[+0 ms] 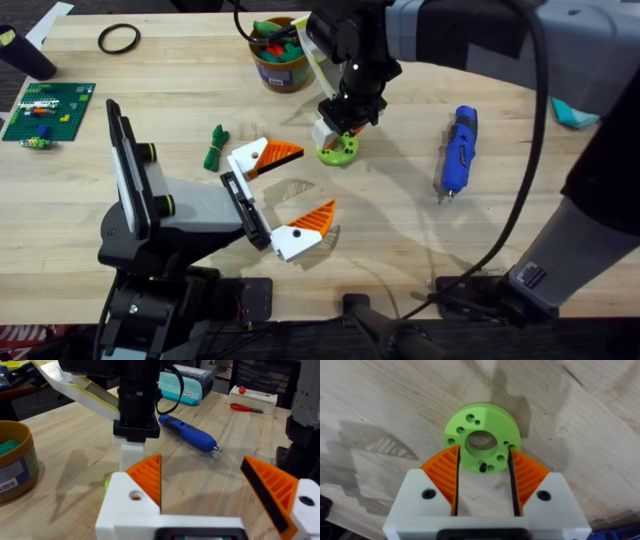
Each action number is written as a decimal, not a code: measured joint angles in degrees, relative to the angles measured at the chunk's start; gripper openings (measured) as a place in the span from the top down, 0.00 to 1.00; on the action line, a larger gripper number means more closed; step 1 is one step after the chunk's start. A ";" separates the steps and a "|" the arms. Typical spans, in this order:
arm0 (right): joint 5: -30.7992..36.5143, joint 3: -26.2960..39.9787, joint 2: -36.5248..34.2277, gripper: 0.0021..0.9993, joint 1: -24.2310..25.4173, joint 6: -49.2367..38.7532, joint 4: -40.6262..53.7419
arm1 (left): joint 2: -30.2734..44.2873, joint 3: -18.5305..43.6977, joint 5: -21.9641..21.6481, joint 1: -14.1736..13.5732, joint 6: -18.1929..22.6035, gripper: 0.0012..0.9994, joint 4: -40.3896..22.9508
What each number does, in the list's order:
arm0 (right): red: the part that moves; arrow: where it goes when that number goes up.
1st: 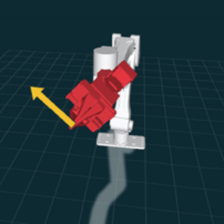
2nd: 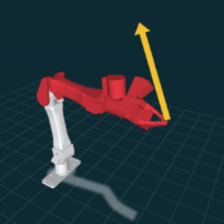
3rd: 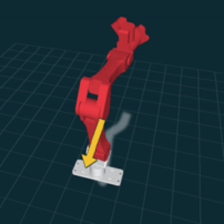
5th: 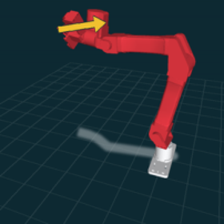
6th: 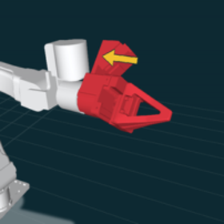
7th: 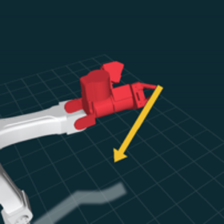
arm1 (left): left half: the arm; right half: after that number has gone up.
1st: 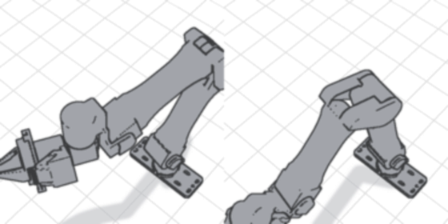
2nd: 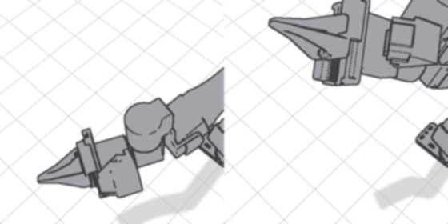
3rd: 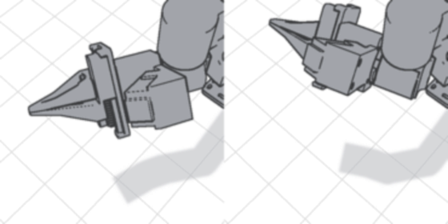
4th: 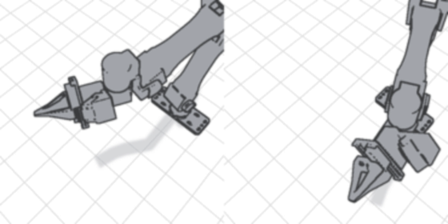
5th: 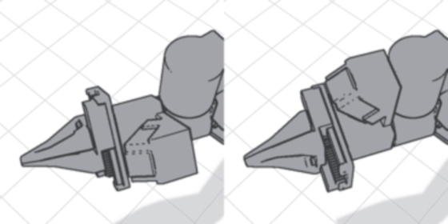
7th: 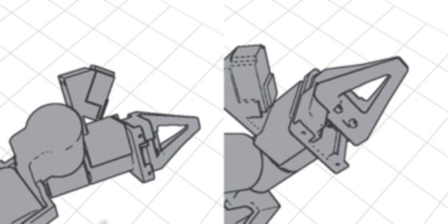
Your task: Pick up the gripper from the table and insert it into the empty holder that is missing its gripper. Then pick up a screw, insert it into the mounting hole, and use the screwdriver to tighten it. Finally, clean up the table by picking up the vegetable and placing it into the bucket.
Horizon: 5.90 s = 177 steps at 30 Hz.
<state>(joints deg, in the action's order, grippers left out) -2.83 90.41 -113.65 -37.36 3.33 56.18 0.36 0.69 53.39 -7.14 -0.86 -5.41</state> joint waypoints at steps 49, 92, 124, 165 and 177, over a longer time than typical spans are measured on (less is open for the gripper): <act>-0.20 -1.00 1.76 0.48 0.00 4.40 3.90 | 0.00 0.00 -0.02 -0.02 -0.07 0.02 0.17; -0.20 -6.16 4.15 0.48 0.00 4.13 -1.22 | 0.00 0.00 -0.02 -0.02 -0.07 0.02 0.17; -0.20 -6.16 4.66 0.48 0.00 4.13 -1.71 | 0.00 0.00 -0.04 -0.01 -0.07 0.02 0.17; -0.20 -6.16 3.19 0.72 0.00 3.89 -1.51 | 0.00 0.00 -0.04 -0.02 -0.07 0.02 0.17; -0.20 -6.16 3.19 0.78 0.00 3.91 -0.61 | 0.00 0.00 -0.04 -0.01 -0.07 0.02 0.17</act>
<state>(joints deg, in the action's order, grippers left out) -3.03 84.25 -110.45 -37.36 7.24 55.57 0.36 0.69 53.34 -7.15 -0.93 -5.23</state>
